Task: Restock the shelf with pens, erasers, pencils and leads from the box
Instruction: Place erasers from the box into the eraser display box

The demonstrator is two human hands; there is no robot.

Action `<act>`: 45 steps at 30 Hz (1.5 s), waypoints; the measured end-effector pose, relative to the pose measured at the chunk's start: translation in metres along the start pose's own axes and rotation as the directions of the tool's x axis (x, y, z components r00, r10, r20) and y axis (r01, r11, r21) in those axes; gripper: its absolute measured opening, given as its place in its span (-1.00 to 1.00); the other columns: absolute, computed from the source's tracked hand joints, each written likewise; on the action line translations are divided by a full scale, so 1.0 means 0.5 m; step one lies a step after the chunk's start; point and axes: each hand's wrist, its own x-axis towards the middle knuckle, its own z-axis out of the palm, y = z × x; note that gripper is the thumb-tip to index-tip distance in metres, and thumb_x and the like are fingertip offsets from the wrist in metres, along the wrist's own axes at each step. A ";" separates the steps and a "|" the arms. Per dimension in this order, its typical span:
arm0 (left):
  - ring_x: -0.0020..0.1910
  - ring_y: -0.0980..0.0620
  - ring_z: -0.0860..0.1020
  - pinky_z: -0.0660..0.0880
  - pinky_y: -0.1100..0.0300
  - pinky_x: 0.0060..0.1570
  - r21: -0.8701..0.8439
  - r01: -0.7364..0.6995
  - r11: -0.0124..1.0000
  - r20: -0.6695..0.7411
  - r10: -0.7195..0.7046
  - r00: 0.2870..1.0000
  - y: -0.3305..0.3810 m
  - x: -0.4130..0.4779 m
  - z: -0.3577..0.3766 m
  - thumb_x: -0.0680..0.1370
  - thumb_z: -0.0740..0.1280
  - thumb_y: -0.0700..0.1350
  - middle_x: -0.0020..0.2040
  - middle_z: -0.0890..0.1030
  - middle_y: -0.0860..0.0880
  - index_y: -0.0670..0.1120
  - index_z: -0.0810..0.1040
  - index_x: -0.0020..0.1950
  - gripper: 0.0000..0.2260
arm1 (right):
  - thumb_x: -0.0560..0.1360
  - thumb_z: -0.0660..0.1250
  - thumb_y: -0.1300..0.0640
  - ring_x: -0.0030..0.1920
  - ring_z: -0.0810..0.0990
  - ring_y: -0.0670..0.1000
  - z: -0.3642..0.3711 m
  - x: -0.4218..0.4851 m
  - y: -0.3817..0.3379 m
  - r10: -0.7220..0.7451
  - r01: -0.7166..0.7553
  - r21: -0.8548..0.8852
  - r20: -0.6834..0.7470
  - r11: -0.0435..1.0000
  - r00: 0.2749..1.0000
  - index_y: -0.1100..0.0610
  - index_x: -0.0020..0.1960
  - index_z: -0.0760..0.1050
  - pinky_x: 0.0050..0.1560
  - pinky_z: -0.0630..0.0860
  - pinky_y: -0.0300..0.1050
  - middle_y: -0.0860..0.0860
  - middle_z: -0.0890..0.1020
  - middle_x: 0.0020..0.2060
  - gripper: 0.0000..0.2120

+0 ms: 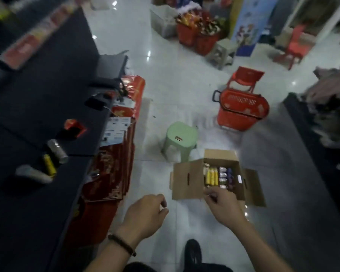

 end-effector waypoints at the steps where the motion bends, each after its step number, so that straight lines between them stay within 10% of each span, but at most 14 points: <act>1: -0.01 0.09 0.58 0.58 0.06 0.03 0.002 0.000 1.000 0.038 0.000 0.999 0.025 0.041 0.028 0.67 0.28 0.17 0.01 0.61 0.12 0.16 0.53 0.15 -0.86 | 0.59 0.46 0.13 -0.09 0.65 -0.12 -0.015 0.016 0.056 0.054 -0.054 0.001 0.019 0.999 0.998 -0.03 0.03 0.70 -0.17 0.44 -0.36 -0.17 0.65 -0.15 -0.91; 11: 0.03 0.14 0.55 0.58 0.12 0.08 -0.003 -0.021 1.000 0.339 0.021 0.941 0.146 0.493 0.315 0.67 0.29 0.09 0.08 0.53 0.15 0.16 0.54 0.15 -0.90 | 0.61 0.41 -0.01 -0.12 0.62 -0.13 0.014 0.282 0.446 0.420 -0.423 0.008 0.109 0.906 0.901 0.01 0.12 0.69 -0.16 0.50 -0.25 -0.10 0.68 -0.11 -0.84; 24: 0.06 0.02 0.58 0.56 0.11 0.08 -0.163 0.249 0.955 0.428 -0.159 0.890 0.004 1.065 0.883 0.67 0.36 -0.04 0.22 0.56 0.01 -0.01 0.47 0.34 -0.75 | 0.59 0.42 0.08 0.08 0.63 0.06 0.420 0.818 0.969 0.506 -0.478 -0.171 0.360 0.862 0.784 -0.01 0.26 0.60 0.08 0.60 -0.06 0.04 0.65 0.13 -0.75; 33: 0.05 0.03 0.53 0.58 0.08 0.04 -0.272 0.349 0.897 0.311 -0.261 0.914 -0.029 1.179 1.184 0.60 0.48 0.05 0.19 0.38 0.06 0.13 0.29 0.18 -0.63 | 0.57 0.39 0.04 0.23 0.61 0.26 0.716 1.005 1.156 0.444 -0.360 -0.266 0.422 0.894 0.790 0.02 0.35 0.54 0.21 0.57 0.06 0.18 0.52 0.25 -0.64; 45: 0.23 0.03 0.51 0.62 0.10 0.20 -0.339 0.336 0.879 0.206 -0.279 0.938 -0.062 1.178 1.235 0.57 0.51 -0.18 0.27 0.33 0.09 0.20 0.26 0.22 -0.51 | 0.47 0.50 0.06 0.17 0.65 0.22 0.797 1.050 1.189 0.470 -0.412 -0.226 0.413 0.883 0.780 -0.03 0.31 0.58 0.17 0.64 0.09 0.14 0.64 0.19 -0.59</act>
